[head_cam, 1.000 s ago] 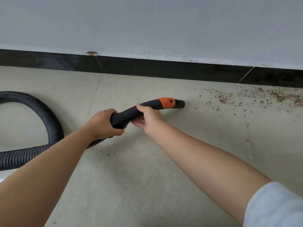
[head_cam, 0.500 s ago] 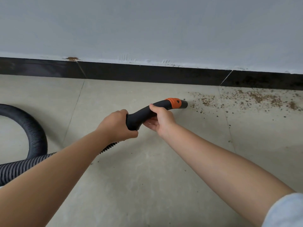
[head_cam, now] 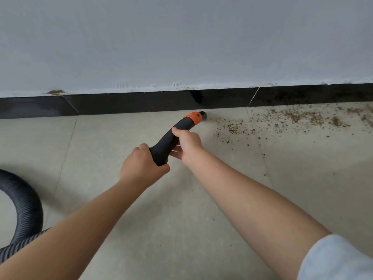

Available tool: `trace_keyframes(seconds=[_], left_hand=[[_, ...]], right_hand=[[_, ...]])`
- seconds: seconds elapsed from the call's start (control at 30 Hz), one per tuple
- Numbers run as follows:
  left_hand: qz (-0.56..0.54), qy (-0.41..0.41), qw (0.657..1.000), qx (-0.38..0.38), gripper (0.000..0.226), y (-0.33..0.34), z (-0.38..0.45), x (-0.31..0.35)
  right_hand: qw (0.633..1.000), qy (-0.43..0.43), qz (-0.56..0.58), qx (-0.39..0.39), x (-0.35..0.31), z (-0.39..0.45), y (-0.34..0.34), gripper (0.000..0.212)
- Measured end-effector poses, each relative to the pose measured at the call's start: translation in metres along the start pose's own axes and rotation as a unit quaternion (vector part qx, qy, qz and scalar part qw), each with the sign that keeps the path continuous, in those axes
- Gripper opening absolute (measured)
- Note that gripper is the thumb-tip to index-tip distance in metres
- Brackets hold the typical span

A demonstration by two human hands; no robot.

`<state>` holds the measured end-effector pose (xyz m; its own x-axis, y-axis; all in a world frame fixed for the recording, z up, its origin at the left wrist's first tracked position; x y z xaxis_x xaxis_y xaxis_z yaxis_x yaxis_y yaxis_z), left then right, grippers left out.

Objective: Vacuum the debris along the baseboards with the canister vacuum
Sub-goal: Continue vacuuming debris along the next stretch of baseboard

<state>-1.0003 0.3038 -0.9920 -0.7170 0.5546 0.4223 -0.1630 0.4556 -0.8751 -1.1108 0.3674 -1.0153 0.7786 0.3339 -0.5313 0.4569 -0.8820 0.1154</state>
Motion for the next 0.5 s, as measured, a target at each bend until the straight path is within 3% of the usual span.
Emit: trace_keyframes(seconds=[0.4, 0.5], left_hand=[[-0.006, 0.054, 0.995, -0.078, 0.036, 0.018, 0.016, 0.043], [0.0, 0.062, 0.995, -0.08, 0.036, 0.024, 0.018, 0.053]], right_hand=[[0.997, -0.011, 0.066, 0.035, -0.012, 0.01, -0.049, 0.029], [0.995, -0.016, 0.085, 0.043, -0.015, 0.01, -0.059, 0.036]])
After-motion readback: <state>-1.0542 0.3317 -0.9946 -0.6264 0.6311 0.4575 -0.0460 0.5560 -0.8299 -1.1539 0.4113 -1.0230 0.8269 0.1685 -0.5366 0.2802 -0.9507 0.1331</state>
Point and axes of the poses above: each hand's wrist, its own z-axis towards the middle knuckle, its own y-axis out of the palm, x = y × z, the point moved 5 cm from there along z, towards the middle knuckle, and after that the axes turned 7 degrees about y, right-handed, at the moved point
